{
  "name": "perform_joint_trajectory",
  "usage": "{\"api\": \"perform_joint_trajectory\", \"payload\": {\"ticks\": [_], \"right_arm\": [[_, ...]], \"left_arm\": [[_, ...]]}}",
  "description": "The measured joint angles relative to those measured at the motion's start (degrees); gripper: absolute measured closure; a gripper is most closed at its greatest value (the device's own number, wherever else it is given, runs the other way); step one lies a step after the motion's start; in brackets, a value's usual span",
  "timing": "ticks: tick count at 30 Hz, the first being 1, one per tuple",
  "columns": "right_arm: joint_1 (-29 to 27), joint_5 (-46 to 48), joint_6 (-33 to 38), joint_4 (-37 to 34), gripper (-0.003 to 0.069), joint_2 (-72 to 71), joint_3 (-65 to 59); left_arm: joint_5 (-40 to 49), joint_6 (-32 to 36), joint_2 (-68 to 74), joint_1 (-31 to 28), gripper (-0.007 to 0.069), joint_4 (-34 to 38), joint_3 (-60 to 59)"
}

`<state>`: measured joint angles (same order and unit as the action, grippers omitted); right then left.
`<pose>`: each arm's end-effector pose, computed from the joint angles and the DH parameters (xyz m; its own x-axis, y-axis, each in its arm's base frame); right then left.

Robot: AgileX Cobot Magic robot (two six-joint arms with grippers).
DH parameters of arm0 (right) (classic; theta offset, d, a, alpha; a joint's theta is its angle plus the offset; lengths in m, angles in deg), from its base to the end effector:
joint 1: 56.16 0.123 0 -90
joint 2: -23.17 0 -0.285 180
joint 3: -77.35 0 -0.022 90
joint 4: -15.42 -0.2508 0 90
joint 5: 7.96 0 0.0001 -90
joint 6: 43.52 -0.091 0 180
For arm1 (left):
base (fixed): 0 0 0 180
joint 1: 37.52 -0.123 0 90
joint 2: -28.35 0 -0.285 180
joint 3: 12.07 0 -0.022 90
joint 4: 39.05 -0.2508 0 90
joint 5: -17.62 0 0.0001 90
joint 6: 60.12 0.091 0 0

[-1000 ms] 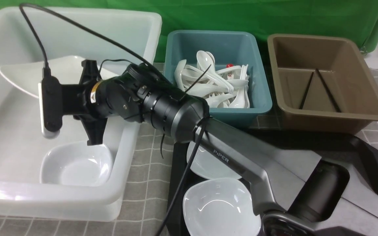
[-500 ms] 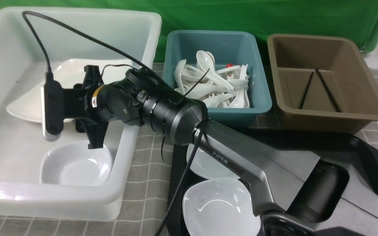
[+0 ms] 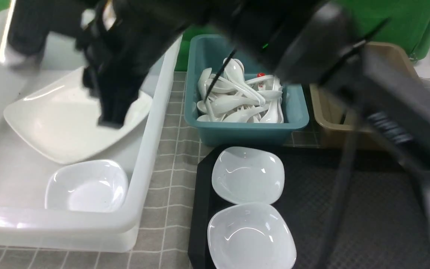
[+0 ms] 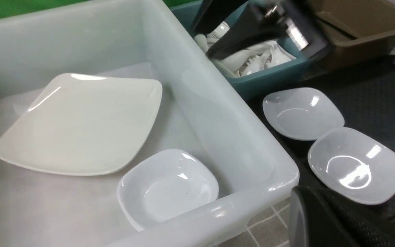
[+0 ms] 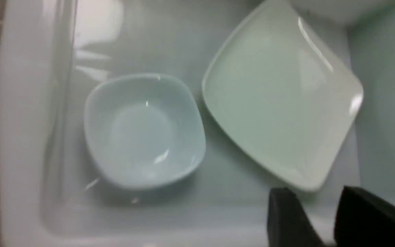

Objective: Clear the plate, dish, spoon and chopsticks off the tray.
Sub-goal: Use the left arm to grab a small plate from the dinner plate

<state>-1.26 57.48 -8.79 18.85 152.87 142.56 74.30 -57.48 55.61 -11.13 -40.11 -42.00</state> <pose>0.2735 0.3805 0.4118 0.1701 -0.7826 -0.5989 -0.8578 0.1816 -0.4809 0.0263 -0.0115 0.3710 -0.3376 0.2302 -0.9127 0.4515 0.8904 0.0576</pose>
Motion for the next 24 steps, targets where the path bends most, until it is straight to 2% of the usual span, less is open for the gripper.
{"api": "perform_joint_trajectory", "payload": {"ticks": [3,4,5,6,9,10,11,15,16,19,21,22,24], "right_arm": [[-1.65,1.43,-14.86,5.01,0.0601,-6.85,-0.59],[-2.31,1.43,-18.89,6.0,0.0622,-9.6,-1.52],[-2.44,1.43,-18.89,6.0,0.0622,-9.6,-1.78],[-3.73,1.43,-23.06,6.97,0.0635,-15.73,-5.64],[-4.83,1.43,-26.06,7.44,0.0638,-23.63,-12.86],[-5.35,1.43,-27.94,7.73,0.0639,-29.85,-20.24],[-5.48,1.43,-28.4,7.72,0.0638,-31.68,-21.25],[-5.65,1.43,-35.8,8.94,0.0638,-51.14,-46.0],[-5.65,1.43,-36.16,9.04,0.0638,-51.14,-47.09],[-5.65,1.32,-42.04,9.59,0.0638,-63.97,-66.56],[-5.65,1.17,-43.83,9.59,0.0638,-67.59,-70.88],[-5.65,0.78,-45.49,9.73,0.0638,-72.09,-76.79],[-5.65,-0.41,-47.52,9.78,0.0638,-77.1,-82.58]], "left_arm": [[-2.66,5.12,7.37,0.0,0.0615,4.79,0.0],[-3.35,6.63,9.79,0.0,0.0615,6.37,0.12],[-3.49,6.9,9.79,0.0,0.0615,6.73,0.13],[-4.51,9.22,14.82,0.0,0.0615,10.13,0.56],[-4.57,11.85,19.62,0.08,0.0615,13.6,1.15],[-4.75,14.16,23.26,0.65,0.0615,15.41,1.71],[-4.78,14.34,24.15,0.83,0.0615,15.69,1.78],[-5.01,17.48,35.69,5.02,0.0615,16.27,4.75],[-4.88,17.48,35.69,5.32,0.0615,16.27,4.99],[-4.4,19.83,49.99,12.42,0.0615,15.54,9.83],[-5.35,19.47,52.89,14.13,0.0615,15.13,11.3],[-7.31,17.34,59.18,18.56,0.0615,13.8,14.32],[-9.12,13.99,66.03,23.15,0.0615,12.17,18.16]]}}
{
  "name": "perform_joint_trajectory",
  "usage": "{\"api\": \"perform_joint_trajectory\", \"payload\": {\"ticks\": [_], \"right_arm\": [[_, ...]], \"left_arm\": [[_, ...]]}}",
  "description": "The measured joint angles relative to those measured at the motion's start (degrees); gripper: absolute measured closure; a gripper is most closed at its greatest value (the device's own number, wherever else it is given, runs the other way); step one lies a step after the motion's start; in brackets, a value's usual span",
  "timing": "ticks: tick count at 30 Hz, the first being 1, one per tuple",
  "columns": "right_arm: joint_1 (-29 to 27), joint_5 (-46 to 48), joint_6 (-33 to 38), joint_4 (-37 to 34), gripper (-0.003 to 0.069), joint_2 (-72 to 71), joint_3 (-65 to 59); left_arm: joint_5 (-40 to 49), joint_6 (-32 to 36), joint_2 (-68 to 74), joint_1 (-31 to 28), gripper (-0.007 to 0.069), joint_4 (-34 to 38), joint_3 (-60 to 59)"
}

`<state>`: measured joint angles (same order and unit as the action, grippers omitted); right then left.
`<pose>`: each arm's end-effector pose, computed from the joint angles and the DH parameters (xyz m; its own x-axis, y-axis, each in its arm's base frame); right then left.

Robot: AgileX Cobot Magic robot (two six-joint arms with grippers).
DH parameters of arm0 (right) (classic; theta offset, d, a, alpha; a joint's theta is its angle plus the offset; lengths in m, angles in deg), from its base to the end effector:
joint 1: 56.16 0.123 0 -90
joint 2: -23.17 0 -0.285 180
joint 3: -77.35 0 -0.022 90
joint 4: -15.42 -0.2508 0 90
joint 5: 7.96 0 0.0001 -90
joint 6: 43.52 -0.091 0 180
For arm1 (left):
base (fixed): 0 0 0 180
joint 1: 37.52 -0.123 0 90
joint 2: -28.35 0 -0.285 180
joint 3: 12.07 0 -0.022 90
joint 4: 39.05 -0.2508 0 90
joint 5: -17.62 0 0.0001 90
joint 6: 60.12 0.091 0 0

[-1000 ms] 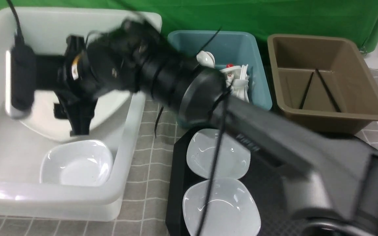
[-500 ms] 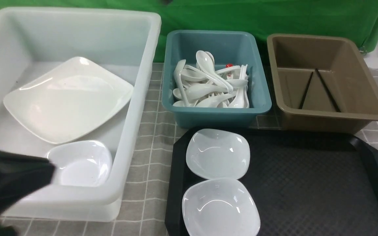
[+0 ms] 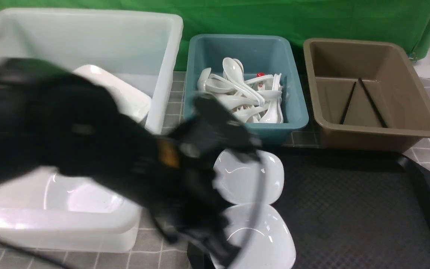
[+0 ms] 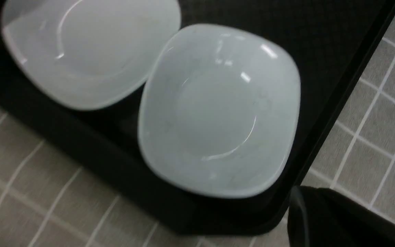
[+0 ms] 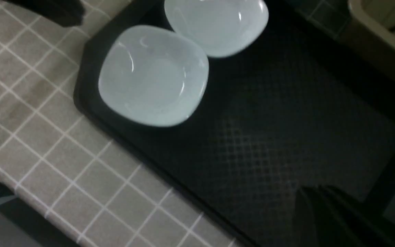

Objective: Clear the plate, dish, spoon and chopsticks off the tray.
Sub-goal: Use the left arm to grab a small plate from the dinner plate

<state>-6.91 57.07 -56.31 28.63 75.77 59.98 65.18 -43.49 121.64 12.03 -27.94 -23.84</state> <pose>0.0917 0.0775 0.3936 -0.5332 -0.4328 -0.7269 -0.5828 0.8107 -0.0552 0.1889 -0.2415 0.2840 -0.4404 0.7573 -0.4822 0.8769 0.4780 -0.0502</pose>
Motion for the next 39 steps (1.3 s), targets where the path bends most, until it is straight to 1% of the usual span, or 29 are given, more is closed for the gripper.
{"api": "perform_joint_trajectory", "payload": {"ticks": [2,3,4,5,7,11,13,16,18,19,20,23,25,26,27,29,31,35,37,38,39], "right_arm": [[0.0,-0.59,-0.39,0.0,0.0636,-2.18,-2.65],[0.0,-0.72,-1.0,0.0,0.0634,-5.17,-5.28],[0.0,-0.81,-1.14,0.0,0.0634,-5.85,-5.53],[0.0,-0.81,-1.33,0.0,0.0632,-7.96,-7.03],[0.0,-0.81,-1.38,0.0,0.0632,-10.33,-7.99],[0.0,-0.86,-1.38,-0.05,0.0626,-13.04,-8.13],[0.0,-0.86,-1.38,-0.05,0.0624,-13.84,-8.13],[0.0,-0.86,-1.11,-0.05,0.0623,-14.05,-8.13],[0.0,-0.86,-0.96,-0.05,0.0622,-14.05,-8.13],[0.0,-0.86,-0.96,-0.05,0.0622,-14.05,-8.13],[0.0,-0.86,-0.91,-0.05,0.0622,-14.05,-8.13],[0.0,-0.86,-0.91,-0.05,0.0619,-14.05,-8.13],[0.0,-0.86,-0.84,-0.05,0.0616,-14.05,-8.13],[0.0,-0.86,-0.72,-0.05,0.0614,-14.05,-8.13],[0.0,-0.86,-0.73,-0.05,0.0614,-14.05,-8.13],[0.0,-0.86,-0.67,-0.05,0.0609,-14.05,-8.13],[0.0,-0.86,-0.67,-0.11,0.0606,-14.05,-8.13],[0.0,-0.86,-0.49,-0.84,0.0605,-14.05,-8.13],[0.0,-0.86,-0.5,-1.25,0.0603,-14.05,-8.13],[0.0,-0.86,-0.48,-1.24,0.0603,-14.05,-8.13],[0.0,-0.86,-0.29,-1.31,0.0603,-14.05,-8.13]], "left_arm": [[-0.93,-3.29,4.02,2.24,0.0615,-0.88,2.42],[-1.31,-6.86,8.5,5.12,0.0611,-2.72,5.3],[-1.31,-7.85,9.73,6.24,0.061,-3.25,6.1],[-1.19,-10.78,14.38,8.36,0.0599,-5.33,8.85],[-0.33,-13.77,19.3,10.08,0.0563,-8.15,12.38],[0.55,-18.93,25.16,10.53,0.0445,-11.86,16.7],[0.48,-23.82,27.7,10.53,0.0354,-15.99,17.7],[-0.81,-29.4,30.01,10.47,0.0232,-20.93,17.96],[-1.59,-31.37,31.05,10.41,0.0185,-21.84,18.14],[-1.6,-31.5,31.17,10.33,0.0185,-21.91,18.14],[-2.0,-32.04,32.01,10.09,0.0167,-22.21,18.14],[-2.28,-32.55,32.95,9.66,0.0171,-22.14,18.21],[-1.87,-32.83,33.08,9.46,0.0224,-20.55,18.21],[-1.46,-32.09,33.03,9.46,0.0263,-19.44,18.21],[-1.47,-31.87,33.03,9.46,0.0276,-19.09,18.21],[-1.41,-30.02,32.75,9.66,0.0351,-17.0,18.21],[-1.29,-29.54,32.45,9.85,0.0383,-16.2,18.21],[0.12,-28.95,31.73,9.96,0.0384,-15.94,18.21],[1.54,-28.88,31.36,9.96,0.0351,-15.81,18.21],[1.76,-28.88,31.3,9.96,0.0348,-15.74,18.21],[2.32,-28.88,30.94,9.96,0.0314,-15.45,18.21]]}}
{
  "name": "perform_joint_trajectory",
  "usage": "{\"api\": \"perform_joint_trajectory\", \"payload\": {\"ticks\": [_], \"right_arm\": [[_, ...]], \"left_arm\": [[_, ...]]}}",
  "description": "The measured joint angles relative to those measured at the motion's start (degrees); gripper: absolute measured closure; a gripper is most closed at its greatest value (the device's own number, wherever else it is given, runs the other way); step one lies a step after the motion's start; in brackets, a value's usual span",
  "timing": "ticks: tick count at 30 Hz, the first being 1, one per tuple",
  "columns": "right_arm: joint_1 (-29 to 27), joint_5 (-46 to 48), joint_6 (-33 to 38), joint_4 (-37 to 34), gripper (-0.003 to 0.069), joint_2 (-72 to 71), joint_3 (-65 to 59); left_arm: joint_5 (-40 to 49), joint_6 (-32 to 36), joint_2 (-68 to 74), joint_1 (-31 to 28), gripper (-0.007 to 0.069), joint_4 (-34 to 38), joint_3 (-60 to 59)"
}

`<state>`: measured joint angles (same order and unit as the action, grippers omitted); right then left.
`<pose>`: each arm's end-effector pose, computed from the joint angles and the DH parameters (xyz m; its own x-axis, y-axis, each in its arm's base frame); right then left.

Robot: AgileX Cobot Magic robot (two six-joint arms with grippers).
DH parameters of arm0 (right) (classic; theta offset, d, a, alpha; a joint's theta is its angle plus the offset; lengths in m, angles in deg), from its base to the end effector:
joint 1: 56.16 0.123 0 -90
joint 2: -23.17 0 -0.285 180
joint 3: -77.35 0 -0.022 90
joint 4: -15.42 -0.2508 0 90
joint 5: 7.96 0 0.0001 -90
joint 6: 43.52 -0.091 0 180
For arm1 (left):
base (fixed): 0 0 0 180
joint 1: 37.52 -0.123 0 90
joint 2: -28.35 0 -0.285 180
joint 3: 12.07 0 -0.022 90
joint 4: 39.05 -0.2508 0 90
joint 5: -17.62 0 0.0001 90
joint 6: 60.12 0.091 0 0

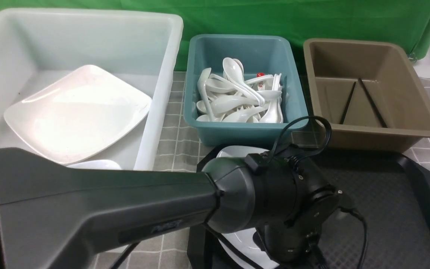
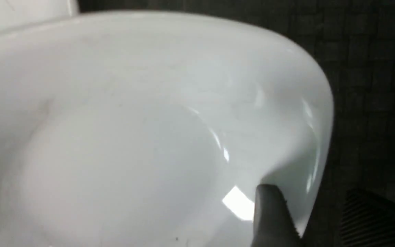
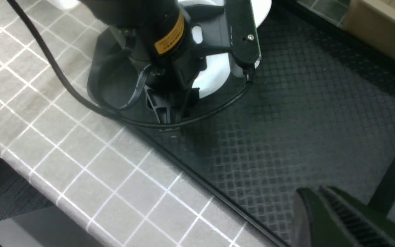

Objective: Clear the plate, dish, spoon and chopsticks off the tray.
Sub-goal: Use the left arm to grab a small plate from the dinner plate, then use the left arm to put the small plate into the large storage box on the left

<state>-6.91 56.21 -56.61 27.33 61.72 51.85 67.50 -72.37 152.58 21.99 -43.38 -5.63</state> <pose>0.0544 0.0372 0.3753 -0.4841 -0.3566 -0.7990 -0.5879 0.8089 -0.0047 0.2135 -0.3523 0.1724 -0.6291 0.7452 -0.2213 0.7610 0.6485 0.0203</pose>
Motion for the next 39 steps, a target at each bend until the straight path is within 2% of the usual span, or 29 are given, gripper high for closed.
{"api": "perform_joint_trajectory", "payload": {"ticks": [6,9,15,25,29,30,31,34,38,39], "right_arm": [[0.0,0.0,0.0,0.0,0.0601,0.0,0.0],[0.0,0.0,0.0,0.0,0.0599,0.0,-0.04],[0.0,0.0,0.0,-0.05,0.06,0.0,-0.86],[0.0,0.0,0.09,-0.05,0.0591,0.0,-1.06],[0.0,0.0,0.21,-0.05,0.0589,0.0,-1.06],[0.0,0.0,0.21,-0.05,0.0587,0.0,-1.06],[0.0,-0.07,0.21,-0.05,0.0587,0.0,-1.06],[0.0,-0.18,0.36,-0.05,0.0585,0.0,-1.06],[0.0,-0.75,0.22,-0.05,0.0584,0.0,-1.06],[0.0,-1.21,0.22,-0.05,0.0583,0.0,-1.06]], "left_arm": [[0.1,-0.22,-0.82,0.0,0.0196,-0.59,0.0],[-0.19,-0.46,-0.82,0.0,0.0163,-1.24,0.0],[-1.32,-1.59,0.48,0.0,0.0146,-4.06,0.0],[-1.41,-0.83,2.01,0.0,0.0152,-1.74,0.11],[0.41,-0.48,2.01,0.0,0.0276,-1.26,0.35],[1.52,0.38,1.86,0.0,0.0362,0.39,0.49],[2.69,1.15,1.34,0.06,0.0416,0.55,0.54],[3.57,3.16,-0.31,0.11,0.0446,2.53,0.54],[5.18,3.19,-7.94,2.29,0.0579,4.34,0.29],[5.76,2.93,-9.96,2.94,0.0589,4.34,0.29]]}}
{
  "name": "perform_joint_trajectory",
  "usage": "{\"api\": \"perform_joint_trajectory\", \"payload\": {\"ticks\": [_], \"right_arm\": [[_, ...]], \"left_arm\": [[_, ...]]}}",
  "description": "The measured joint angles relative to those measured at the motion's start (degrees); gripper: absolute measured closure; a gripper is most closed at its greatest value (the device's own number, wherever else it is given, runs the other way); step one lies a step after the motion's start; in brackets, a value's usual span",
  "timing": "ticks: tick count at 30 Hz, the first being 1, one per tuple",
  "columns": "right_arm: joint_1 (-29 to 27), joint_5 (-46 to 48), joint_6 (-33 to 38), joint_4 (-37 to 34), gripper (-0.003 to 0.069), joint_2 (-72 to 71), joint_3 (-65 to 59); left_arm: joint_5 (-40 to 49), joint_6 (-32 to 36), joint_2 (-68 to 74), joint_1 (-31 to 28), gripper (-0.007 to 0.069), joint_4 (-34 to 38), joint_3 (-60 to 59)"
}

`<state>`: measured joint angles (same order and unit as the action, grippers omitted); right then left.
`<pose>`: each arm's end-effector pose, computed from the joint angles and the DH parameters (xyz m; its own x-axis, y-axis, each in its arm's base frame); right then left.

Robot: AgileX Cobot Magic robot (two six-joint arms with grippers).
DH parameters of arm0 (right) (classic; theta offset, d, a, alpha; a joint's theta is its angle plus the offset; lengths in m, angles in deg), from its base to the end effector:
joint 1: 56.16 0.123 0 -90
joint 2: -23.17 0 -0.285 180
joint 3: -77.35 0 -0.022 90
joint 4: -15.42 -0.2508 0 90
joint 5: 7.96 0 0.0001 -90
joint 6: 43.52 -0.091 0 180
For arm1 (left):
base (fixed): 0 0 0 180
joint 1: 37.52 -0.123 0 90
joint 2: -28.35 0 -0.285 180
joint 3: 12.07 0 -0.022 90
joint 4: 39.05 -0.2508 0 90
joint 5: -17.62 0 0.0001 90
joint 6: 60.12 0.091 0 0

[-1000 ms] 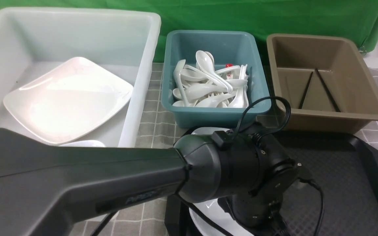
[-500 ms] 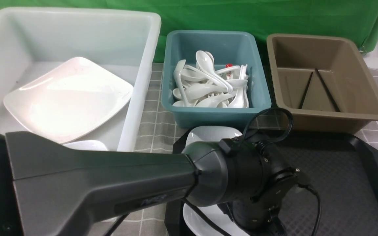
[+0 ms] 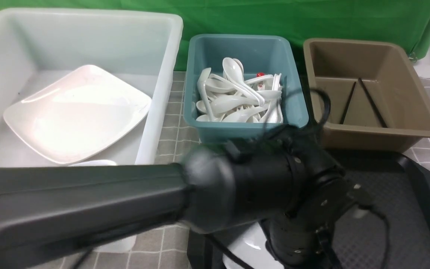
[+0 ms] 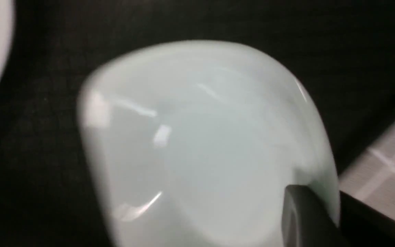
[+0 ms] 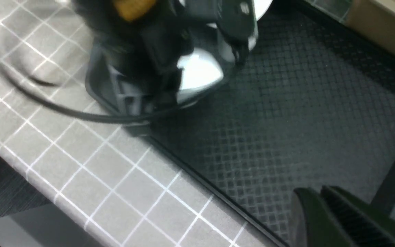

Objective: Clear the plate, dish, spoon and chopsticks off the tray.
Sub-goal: Use the left arm to put the small plate into the large storage box on the left

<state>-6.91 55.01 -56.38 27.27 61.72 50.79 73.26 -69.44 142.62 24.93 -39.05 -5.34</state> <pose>0.0558 0.0393 0.3715 -0.4786 -0.3612 -0.8003 -0.5934 0.8049 -0.0084 0.1800 -0.3450 0.2411 -0.5805 0.7626 -0.2855 0.8032 0.5939 -0.0469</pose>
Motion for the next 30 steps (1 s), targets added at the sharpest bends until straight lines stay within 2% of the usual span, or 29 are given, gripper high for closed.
{"api": "perform_joint_trajectory", "payload": {"ticks": [5,8,10,11,13,16,17,18,19,23,26,30], "right_arm": [[0.0,-6.57,-0.04,-0.05,0.0583,0.0,0.0],[0.0,-12.4,-0.32,-0.01,0.0583,0.0,0.0],[0.0,-15.79,-0.78,-0.01,0.0583,0.0,0.0],[0.0,-17.22,-0.98,-0.01,0.0583,0.12,0.0],[0.0,-19.21,-1.04,-0.01,0.0583,0.4,0.0],[0.0,-19.64,-1.1,-0.19,0.0583,1.72,0.0],[0.0,-19.56,-1.1,-0.24,0.0583,1.81,0.0],[0.0,-19.23,-1.1,-0.63,0.0583,2.48,0.0],[0.0,-19.15,-1.1,-0.91,0.0583,2.77,0.0],[0.0,-19.01,-0.44,-2.04,0.0583,3.38,0.0],[0.0,-18.97,0.01,-2.28,0.0583,3.44,0.0],[0.0,-18.97,0.08,-2.53,0.0584,3.44,0.0]], "left_arm": [[1.99,-2.09,-13.82,1.79,0.0598,-4.4,-0.1],[3.42,-5.35,-22.19,1.81,0.0598,-11.57,-0.1],[7.95,-8.39,-27.24,1.48,0.0598,-19.13,-0.18],[10.69,-9.27,-29.71,0.24,0.0598,-23.69,-0.55],[12.59,-9.43,-33.06,-3.31,0.0598,-26.64,-2.32],[13.57,-7.63,-35.55,-12.81,0.0598,-25.92,-7.64],[13.57,-7.45,-35.56,-13.55,0.0598,-25.75,-8.55],[12.59,-6.27,-35.64,-19.5,0.0598,-24.03,-12.59],[11.5,-5.64,-35.53,-22.48,0.0598,-23.02,-14.23],[0.31,-0.3,-34.4,-34.75,0.0598,-14.79,-23.05],[-5.5,2.37,-32.76,-39.1,0.0598,-11.47,-26.16],[-7.31,4.01,-27.89,-41.58,0.0598,-12.58,-27.41]]}}
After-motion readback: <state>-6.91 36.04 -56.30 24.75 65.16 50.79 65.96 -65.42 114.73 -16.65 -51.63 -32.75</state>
